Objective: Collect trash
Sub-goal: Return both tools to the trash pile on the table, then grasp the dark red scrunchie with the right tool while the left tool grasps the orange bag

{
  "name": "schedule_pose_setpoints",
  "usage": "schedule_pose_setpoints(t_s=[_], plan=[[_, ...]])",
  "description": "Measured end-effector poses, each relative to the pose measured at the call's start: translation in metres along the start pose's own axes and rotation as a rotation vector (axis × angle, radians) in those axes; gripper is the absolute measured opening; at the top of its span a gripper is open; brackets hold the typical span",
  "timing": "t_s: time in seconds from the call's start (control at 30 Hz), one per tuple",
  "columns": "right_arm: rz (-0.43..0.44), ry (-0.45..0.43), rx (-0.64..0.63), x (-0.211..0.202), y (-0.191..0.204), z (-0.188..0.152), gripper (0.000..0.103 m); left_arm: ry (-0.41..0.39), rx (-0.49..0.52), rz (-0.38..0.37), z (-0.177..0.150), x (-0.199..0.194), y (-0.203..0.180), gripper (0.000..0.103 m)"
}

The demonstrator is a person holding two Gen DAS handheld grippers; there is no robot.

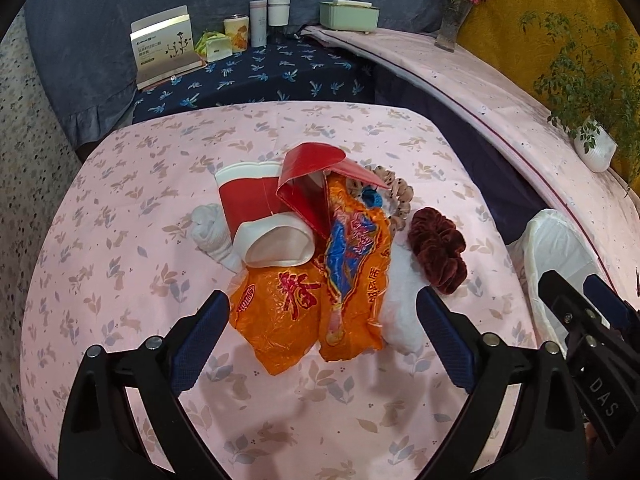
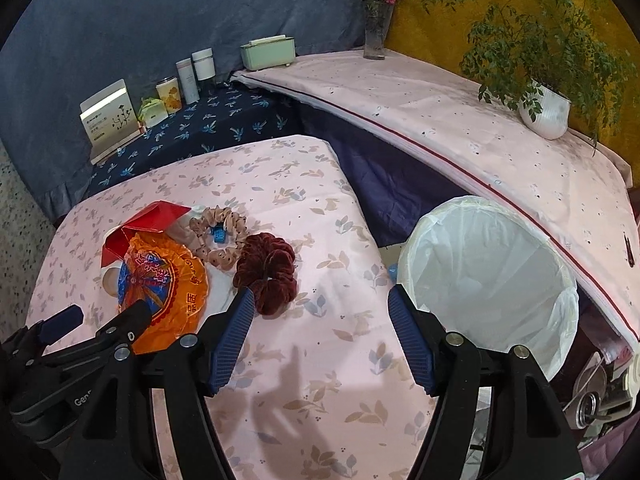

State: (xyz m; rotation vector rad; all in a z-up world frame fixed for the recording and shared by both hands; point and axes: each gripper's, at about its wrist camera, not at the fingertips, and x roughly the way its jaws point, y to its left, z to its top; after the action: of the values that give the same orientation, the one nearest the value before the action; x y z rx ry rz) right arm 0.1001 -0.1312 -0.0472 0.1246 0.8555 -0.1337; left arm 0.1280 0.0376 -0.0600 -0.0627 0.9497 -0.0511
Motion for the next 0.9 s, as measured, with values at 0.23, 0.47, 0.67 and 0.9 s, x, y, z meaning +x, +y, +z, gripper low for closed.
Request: schedule_pose_setpoints(t_s=[0.23, 0.47, 0.67, 0.9], plan=[[0.015, 0.039, -0.002, 0.025, 0.009, 0.000, 0.066, 0.038, -0.012, 0.015, 0.000, 0.019, 0.007, 0.089], [0.031, 0.082, -0.017, 0.055, 0.019, 0.003, 0.066, 0.072, -0.011, 0.002, 0.003, 0.037, 0.012, 0.075], [0.037, 0.105, -0.037, 0.077, 0.029, 0.006, 0.061, 0.104, -0.008, -0.017, 0.001, 0.048, 0.014, 0.062], [0.067, 0.148, -0.071, 0.099, 0.043, 0.001, 0.051, 0.130, 0.002, -0.015, -0.001, 0.058, 0.013, 0.048]])
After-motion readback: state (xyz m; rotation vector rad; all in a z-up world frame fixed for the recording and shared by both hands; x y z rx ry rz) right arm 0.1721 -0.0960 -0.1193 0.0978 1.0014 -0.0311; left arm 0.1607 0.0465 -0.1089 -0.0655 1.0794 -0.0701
